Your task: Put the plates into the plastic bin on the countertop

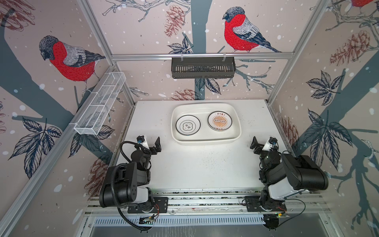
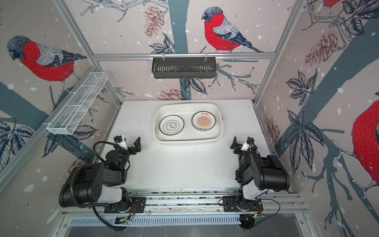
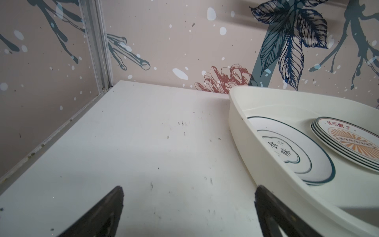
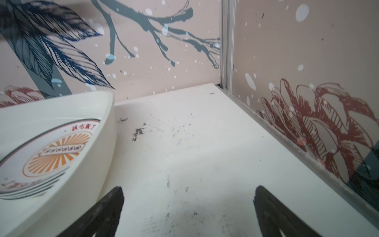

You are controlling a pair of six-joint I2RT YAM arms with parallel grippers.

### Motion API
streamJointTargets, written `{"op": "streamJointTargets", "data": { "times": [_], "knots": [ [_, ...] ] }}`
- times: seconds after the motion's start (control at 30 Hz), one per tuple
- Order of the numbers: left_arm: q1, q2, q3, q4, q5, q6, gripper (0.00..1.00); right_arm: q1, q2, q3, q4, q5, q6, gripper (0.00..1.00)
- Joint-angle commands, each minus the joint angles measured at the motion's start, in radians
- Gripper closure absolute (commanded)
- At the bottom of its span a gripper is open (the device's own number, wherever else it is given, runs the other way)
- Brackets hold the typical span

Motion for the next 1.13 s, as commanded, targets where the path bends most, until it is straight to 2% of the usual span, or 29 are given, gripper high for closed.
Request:
{"op": "streamJointTargets", "data": {
  "times": [0.0, 0.1, 0.17, 0.23, 0.53, 0.87, 1.1],
  "knots": [
    [0.001, 0.156, -0.022, 0.396, 0.019, -0.003, 0.01, -0.011, 0.006, 0.024, 0.097, -0.023, 0.012, 0.00],
    [-0.028, 0.128, 0.026, 0.278, 0.015, 0.034, 0.01, -0.008, -0.031, 0.122, -0.138, -0.060, -0.011, 0.00],
    [-0.031, 0.125, 0.068, 0.201, 0.003, 0.029, 0.01, 0.027, -0.018, 0.171, -0.217, -0.025, -0.041, 0.00],
    [-0.043, 0.108, 0.092, 0.132, -0.018, 0.042, 0.01, 0.045, -0.014, 0.177, -0.223, 0.011, -0.054, 0.00],
    [-0.079, 0.096, 0.158, -0.011, -0.024, 0.091, 0.01, 0.050, -0.015, 0.176, -0.220, 0.016, -0.057, 0.00],
    [-0.085, 0.098, 0.165, -0.021, -0.028, 0.096, 0.01, 0.054, -0.015, 0.177, -0.225, 0.028, -0.060, 0.00],
    [-0.094, 0.093, 0.162, -0.024, -0.087, 0.085, 0.01, 0.056, -0.013, 0.179, -0.226, 0.032, -0.060, 0.00]
  ]
}}
